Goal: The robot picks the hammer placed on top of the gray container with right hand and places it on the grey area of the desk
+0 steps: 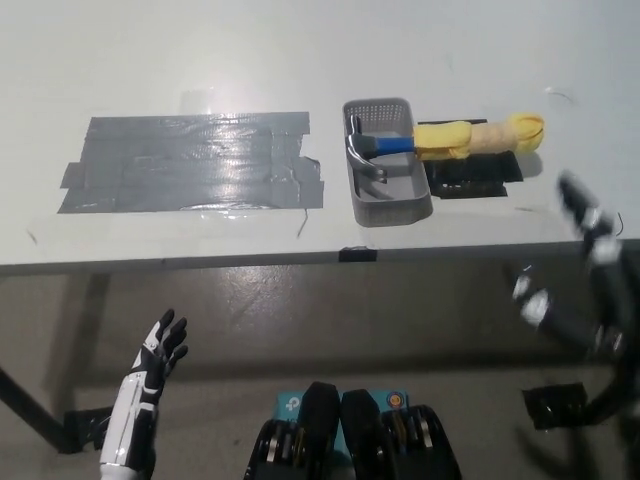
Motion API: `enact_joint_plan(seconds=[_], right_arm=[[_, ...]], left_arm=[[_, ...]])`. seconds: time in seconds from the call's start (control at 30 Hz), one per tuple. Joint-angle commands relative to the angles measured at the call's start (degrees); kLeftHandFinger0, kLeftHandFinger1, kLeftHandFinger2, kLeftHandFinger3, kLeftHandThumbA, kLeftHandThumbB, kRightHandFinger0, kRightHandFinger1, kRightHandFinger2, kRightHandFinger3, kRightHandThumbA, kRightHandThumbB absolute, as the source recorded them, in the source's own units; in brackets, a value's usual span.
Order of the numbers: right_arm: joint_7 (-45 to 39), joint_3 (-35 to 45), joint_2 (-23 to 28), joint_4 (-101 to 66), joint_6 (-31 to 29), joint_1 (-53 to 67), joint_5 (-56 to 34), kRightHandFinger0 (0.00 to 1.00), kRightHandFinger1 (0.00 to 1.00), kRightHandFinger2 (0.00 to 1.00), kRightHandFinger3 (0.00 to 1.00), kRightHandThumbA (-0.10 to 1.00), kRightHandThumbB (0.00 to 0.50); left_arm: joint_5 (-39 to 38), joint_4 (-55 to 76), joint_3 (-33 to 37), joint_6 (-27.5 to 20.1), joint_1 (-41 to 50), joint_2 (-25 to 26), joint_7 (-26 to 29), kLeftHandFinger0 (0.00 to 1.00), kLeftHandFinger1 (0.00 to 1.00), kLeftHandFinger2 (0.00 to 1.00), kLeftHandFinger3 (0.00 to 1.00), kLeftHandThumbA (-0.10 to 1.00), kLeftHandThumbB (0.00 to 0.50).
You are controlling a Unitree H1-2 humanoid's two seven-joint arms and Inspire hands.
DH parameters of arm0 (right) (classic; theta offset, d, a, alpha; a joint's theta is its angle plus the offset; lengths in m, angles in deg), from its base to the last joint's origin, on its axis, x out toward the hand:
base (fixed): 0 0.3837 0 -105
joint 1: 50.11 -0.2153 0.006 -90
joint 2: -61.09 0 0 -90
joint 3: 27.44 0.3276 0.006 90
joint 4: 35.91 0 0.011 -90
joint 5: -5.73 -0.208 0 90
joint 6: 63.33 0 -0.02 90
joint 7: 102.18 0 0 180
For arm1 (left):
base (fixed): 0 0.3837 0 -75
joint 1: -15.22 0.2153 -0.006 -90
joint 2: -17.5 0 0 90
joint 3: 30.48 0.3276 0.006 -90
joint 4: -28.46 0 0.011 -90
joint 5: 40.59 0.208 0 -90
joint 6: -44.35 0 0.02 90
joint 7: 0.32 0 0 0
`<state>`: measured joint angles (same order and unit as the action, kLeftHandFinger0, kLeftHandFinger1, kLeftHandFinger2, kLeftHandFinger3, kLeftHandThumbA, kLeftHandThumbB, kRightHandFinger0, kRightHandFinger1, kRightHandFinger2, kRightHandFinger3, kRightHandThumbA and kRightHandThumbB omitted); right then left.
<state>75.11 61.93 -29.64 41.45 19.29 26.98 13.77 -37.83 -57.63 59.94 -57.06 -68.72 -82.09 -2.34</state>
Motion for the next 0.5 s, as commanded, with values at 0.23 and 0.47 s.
enact_joint_plan(seconds=[0.23,0.47], right_arm=[[-22.12,-10.95,16.27,19.28,25.29,-35.79,4.91,1.00,1.00,1.00,1.00,0.74,0.351],[-27.98,-21.39,14.10,43.82,21.35,-52.03,10.83,1.00,1.00,1.00,1.00,0.80,0.413]], left_arm=[[-0.50,1.77,0.28,-2.82,-0.30,0.41,-0.71,1.00,1.00,1.00,1.00,1.00,0.050],[-0.66,1.78,0.62,-2.30,0.41,0.23,-1.01,1.00,1.00,1.00,1.00,1.00,0.072]])
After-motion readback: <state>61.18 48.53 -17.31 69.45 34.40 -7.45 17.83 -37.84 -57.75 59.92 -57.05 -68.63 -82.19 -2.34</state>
